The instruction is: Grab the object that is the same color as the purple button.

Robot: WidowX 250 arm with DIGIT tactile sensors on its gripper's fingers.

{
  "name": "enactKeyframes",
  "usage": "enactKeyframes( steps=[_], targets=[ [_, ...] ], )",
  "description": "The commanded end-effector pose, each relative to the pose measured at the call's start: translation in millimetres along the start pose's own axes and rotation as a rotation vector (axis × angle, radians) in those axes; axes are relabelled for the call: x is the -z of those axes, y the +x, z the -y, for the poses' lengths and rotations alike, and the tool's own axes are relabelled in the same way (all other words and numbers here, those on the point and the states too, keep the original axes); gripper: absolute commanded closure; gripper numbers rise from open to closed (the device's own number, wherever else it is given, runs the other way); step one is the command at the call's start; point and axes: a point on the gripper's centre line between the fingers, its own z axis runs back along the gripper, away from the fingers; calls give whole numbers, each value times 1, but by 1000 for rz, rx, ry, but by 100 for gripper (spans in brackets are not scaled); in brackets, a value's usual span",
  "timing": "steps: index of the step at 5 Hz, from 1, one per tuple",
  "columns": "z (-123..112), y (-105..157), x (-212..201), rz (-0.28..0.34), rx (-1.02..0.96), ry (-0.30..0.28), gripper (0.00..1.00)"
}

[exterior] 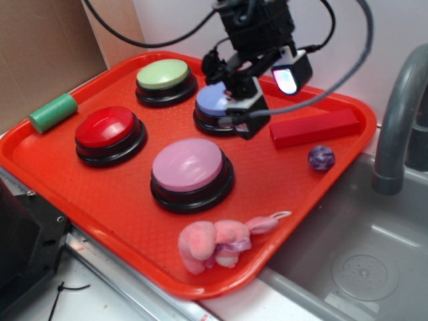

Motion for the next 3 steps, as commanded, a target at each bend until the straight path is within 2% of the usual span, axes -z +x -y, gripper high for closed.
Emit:
enactKeyframes(
  steps=[1,2,3],
  targets=[
    [3,31,19,43,47,3,0],
    [6,37,29,79,42,-35,0],
    [8,46,39,70,45,-44,0]
  ],
)
